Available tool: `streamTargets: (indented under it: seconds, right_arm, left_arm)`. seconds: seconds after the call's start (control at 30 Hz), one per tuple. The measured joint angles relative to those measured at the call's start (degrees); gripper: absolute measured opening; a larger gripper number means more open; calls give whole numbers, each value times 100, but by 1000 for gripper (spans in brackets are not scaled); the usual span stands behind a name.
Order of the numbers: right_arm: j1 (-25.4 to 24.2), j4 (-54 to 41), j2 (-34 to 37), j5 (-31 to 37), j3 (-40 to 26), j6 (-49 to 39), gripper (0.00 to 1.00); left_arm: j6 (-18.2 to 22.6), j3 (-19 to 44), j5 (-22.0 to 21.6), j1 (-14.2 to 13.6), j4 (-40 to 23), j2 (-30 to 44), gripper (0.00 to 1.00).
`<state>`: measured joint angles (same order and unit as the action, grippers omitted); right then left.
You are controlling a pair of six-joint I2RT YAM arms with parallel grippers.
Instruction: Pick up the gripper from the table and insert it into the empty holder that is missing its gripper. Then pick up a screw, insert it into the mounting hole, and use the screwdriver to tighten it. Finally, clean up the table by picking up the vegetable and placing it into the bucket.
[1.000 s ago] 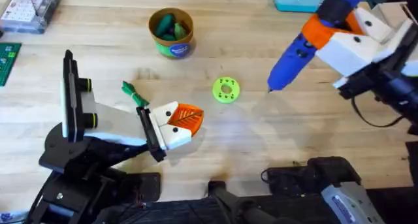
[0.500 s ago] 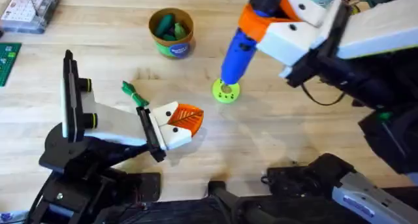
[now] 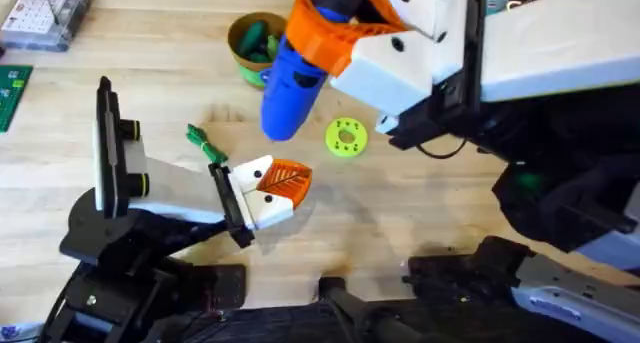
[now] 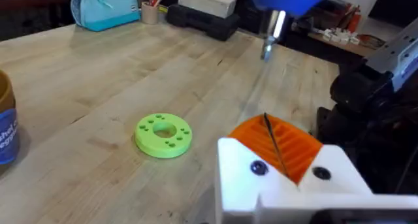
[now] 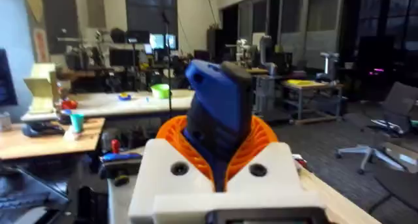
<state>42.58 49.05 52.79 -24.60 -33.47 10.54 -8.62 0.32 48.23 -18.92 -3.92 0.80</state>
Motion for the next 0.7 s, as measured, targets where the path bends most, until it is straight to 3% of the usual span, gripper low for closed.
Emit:
streamTargets:
  seconds: [0.4,0.7]
  right_arm:
    - [695,29,289,621,0,114,39]
    - [783,-211,293,891,0,-503,39]
  left_arm:
    - [2,0,0,0,0,0,10]
    - [0,0,0,0,0,0,10]
